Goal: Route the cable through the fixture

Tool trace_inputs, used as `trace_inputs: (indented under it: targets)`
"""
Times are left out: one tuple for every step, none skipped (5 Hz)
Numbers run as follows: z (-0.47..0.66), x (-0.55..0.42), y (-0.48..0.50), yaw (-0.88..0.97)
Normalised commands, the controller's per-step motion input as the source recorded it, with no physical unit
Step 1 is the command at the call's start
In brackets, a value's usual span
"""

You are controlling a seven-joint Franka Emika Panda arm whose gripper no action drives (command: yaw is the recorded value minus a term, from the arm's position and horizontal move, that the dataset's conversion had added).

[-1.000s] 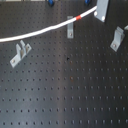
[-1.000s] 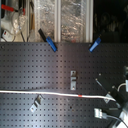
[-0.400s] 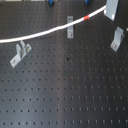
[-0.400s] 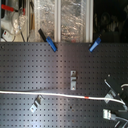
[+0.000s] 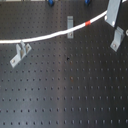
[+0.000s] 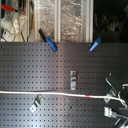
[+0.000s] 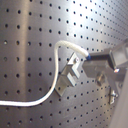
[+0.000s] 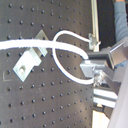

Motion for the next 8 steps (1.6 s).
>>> trace_inputs:
  targets:
    - [0.59, -0.012, 0.001, -0.01]
    - [0.05, -0.004, -0.004, 0.00]
    - [0.34, -0.116, -0.080, 0.00]
    - [0.22, -0.143, -0.111, 0.00]
    - [0.00, -0.019, -0.018, 0.00]
    - [0.25, -0.265, 0.072, 0.07]
    - [0.05, -0.080, 0.086, 0.15]
    - [0.00, -0.011, -0.009, 0.00]
